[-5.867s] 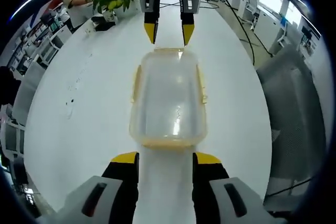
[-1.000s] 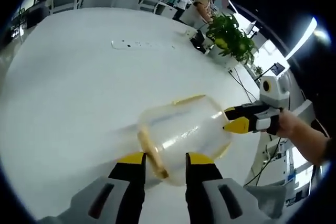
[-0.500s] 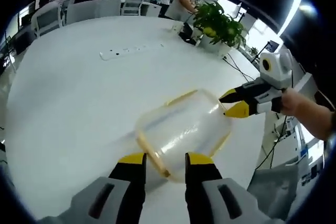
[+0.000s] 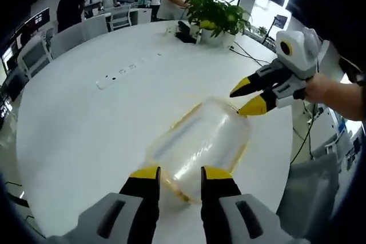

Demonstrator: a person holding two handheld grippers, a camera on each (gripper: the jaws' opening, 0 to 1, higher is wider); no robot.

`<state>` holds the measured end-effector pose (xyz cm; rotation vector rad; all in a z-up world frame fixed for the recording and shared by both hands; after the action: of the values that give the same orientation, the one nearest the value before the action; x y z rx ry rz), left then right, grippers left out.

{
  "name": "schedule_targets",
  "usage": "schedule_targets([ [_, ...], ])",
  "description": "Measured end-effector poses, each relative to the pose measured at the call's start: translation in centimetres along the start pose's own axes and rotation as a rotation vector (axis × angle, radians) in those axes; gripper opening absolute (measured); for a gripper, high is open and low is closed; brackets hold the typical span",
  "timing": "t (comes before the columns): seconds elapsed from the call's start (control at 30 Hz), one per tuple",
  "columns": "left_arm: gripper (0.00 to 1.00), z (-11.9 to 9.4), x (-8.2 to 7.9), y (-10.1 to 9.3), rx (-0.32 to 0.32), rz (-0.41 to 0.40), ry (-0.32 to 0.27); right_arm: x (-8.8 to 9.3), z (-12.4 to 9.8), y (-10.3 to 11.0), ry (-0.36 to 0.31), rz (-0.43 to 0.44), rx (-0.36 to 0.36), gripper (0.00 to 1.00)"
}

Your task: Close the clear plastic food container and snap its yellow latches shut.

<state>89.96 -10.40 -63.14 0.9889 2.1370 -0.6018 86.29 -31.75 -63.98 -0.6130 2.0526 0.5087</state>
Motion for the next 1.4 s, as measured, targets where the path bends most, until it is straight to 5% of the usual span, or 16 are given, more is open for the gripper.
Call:
schedule_targets([
  [0.37, 0.16, 1.7, -1.2, -0.9, 0.106, 0.151, -0.019, -0.3, 1.1, 2.8, -0.031, -0.112, -0.111, 0.13],
  [0.73, 0.15, 3.4, -1.6, -1.8, 0.178, 0.304, -0.008, -0.3, 1.8, 3.4, -0.021, -0.121, -0.143, 0.13],
  [1.4, 0.16, 5.1, -2.6, -2.2, 0.218, 0.323, -0.029, 0.3, 2.1, 4.6, -0.005, -0.118, -0.204, 0.13],
])
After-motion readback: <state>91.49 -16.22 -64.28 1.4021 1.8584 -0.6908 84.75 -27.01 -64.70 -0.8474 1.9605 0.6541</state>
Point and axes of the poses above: the point that each gripper's makers call its tool centre point, and the gripper's own axes: z roughly forward along the fingers, y roughly to its left, x roughly out of its underside, the point moved 8 cm from there along -z, roughly backward along the fingers, and after that the axes turned 11 degrees about -y, right-handed, at the moved point
